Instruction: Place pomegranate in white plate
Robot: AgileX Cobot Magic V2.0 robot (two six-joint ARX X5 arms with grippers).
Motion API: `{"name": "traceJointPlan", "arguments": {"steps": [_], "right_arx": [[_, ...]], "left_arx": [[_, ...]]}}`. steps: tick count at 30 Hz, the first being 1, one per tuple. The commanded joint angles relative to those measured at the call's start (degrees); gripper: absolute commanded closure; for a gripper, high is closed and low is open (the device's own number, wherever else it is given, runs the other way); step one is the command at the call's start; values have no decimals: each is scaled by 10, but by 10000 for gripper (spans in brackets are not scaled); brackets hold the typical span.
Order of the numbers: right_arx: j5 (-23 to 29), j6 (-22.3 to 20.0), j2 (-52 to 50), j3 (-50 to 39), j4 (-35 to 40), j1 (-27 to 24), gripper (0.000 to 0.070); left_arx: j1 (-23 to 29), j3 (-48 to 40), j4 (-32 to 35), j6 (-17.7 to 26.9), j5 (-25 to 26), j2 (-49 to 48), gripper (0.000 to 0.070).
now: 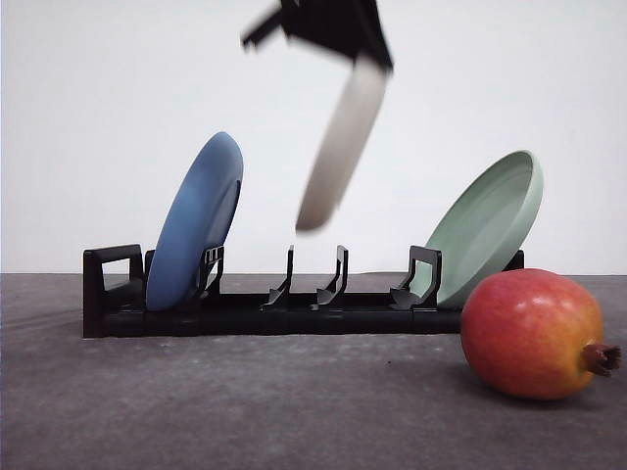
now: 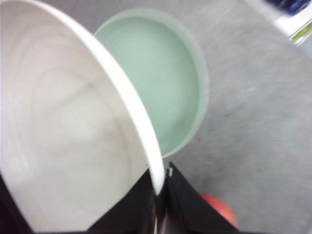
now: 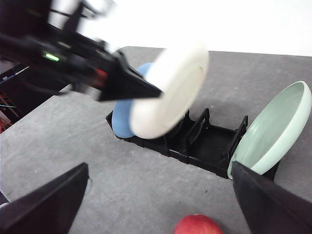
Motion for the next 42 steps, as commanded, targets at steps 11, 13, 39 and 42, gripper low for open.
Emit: {"name": "traceJointPlan", "arguments": {"steps": [11,13,39,42], "right_arx": [[0,6,2,10,3,2,104],[0,6,2,10,3,2,105],[0,6,11,10,3,21,105],[0,6,14,10,3,21,105]], "left_arx": [[-162,17,-184,35,-68,-106,700],[-200,17,-216,37,-113,-109,700],[-333,-319,-92,13,-298,-49,700],[-333,-319,-83,13,-299,-9,700]]}}
